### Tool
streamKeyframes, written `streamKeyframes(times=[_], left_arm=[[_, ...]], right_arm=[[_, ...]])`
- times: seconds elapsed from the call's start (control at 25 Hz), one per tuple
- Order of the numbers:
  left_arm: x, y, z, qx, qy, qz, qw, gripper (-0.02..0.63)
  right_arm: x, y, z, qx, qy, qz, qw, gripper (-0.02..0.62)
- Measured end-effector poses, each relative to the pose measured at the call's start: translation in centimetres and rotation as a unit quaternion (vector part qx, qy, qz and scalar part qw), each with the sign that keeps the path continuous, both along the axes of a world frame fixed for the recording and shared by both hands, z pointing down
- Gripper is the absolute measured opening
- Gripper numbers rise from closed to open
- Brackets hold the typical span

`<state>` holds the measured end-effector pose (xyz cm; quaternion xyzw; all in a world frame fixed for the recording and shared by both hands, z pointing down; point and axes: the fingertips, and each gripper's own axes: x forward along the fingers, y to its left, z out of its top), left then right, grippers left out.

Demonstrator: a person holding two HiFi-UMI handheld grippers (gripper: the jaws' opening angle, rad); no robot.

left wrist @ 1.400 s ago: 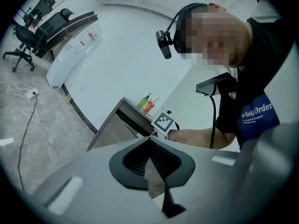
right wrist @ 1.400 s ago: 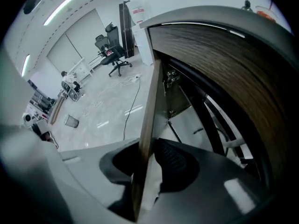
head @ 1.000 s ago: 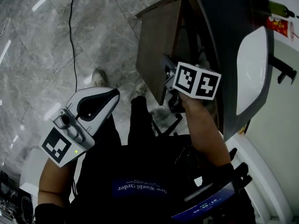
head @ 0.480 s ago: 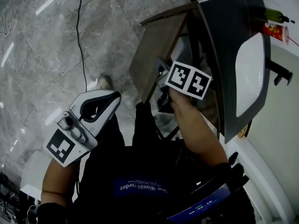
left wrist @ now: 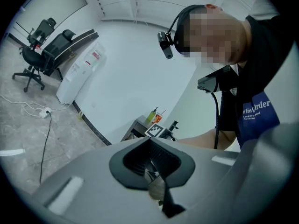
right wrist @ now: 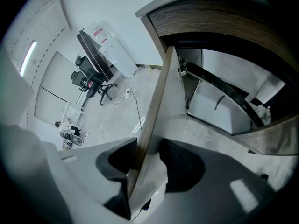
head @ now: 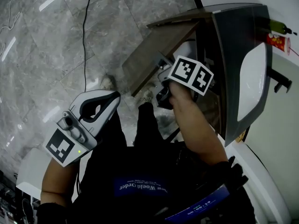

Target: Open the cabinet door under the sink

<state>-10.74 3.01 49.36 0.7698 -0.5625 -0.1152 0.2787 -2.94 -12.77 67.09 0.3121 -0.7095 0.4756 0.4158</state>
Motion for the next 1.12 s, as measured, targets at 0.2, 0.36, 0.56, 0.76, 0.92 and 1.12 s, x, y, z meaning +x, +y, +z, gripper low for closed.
streamKeyframes(times=[0.2,0.36,0.56,0.76,0.92,1.12], left_arm=[[-1.3,1.2,0.3,0.001,0.002,-0.007,1.0,0.0],[-1.7,1.3,0.3,-0.004,0.002,-0.008,1.0,0.0],[-2.7,2.0,0.5,-0.004,0.005,-0.015,0.9999,0.0],[-3.2,2.6,0.6,-0.003,0.006,-0.018,0.9998,0.0],[-3.3,2.7,0.8,-0.004,0.007,-0.022,0.9997,0.0],[-3.2,2.9,1.0,-0.005,0.007,-0.022,0.9997,0.0]], right_arm=[[-2.3,0.4,0.3,-0.015,-0.01,0.014,1.0,0.19],[-3.8,-0.2,0.2,-0.027,-0.023,0.03,0.999,0.204],[-6.3,-0.7,0.1,-0.046,-0.045,0.053,0.997,0.22],[-8.7,-1.5,0.1,-0.068,-0.063,0.082,0.992,0.23],[-9.2,-2.1,0.2,-0.079,-0.059,0.087,0.991,0.233],[-9.0,-1.9,0.1,-0.078,-0.071,0.09,0.99,0.235]])
